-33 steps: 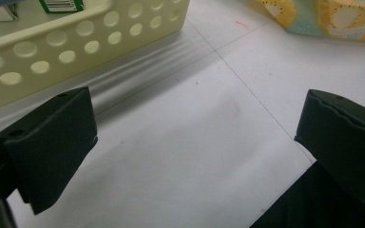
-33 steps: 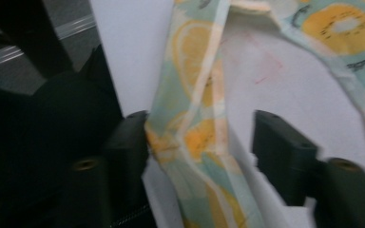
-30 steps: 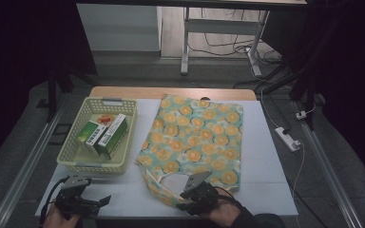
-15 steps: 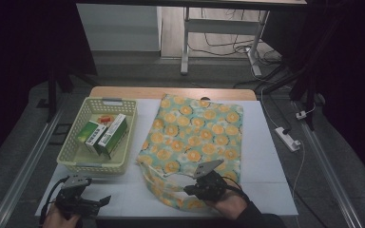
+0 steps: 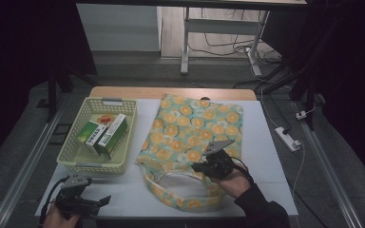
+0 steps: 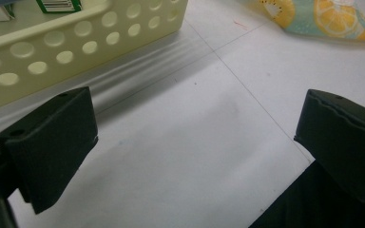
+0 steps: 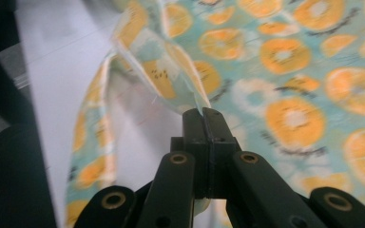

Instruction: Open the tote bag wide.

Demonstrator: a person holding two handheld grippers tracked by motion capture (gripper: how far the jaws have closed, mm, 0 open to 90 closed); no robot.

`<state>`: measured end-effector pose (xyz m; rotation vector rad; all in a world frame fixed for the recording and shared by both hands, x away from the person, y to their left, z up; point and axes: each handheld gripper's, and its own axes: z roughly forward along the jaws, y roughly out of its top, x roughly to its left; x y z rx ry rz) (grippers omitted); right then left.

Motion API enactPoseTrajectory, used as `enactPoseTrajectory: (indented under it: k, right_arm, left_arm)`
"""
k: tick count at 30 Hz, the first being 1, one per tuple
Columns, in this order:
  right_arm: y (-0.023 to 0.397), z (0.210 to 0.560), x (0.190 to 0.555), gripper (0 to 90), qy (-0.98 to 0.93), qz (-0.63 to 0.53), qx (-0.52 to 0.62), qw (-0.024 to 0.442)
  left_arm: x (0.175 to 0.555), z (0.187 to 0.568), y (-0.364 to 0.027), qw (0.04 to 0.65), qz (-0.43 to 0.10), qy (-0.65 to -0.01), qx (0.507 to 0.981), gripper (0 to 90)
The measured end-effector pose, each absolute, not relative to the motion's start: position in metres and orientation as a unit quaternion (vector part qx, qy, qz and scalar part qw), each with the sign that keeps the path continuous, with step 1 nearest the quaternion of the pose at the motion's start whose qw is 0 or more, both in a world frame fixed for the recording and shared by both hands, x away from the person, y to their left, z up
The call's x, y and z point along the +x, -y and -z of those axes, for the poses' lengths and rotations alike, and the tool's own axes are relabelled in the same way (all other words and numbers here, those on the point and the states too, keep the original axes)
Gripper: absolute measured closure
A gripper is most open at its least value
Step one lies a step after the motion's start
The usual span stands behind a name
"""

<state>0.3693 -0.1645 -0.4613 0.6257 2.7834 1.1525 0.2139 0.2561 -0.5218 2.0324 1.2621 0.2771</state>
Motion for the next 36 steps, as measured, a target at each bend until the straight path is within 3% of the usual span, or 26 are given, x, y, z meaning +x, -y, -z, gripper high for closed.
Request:
enactPoseTrajectory:
  k: [19,36]
  right_arm:
    - [0.158,0.446,0.45,89.7,-0.882,-0.393,0.244,0.096]
    - [0.161,0.465,0.506,89.7,-0.878,-0.372,0.279,0.117]
  left_arm:
    - [0.214,0.522,-0.257,0.36,-0.106,-0.492,0.785,0.5]
    - [0.214,0.522,-0.257,0.361,-0.105,-0.493,0.784,0.7]
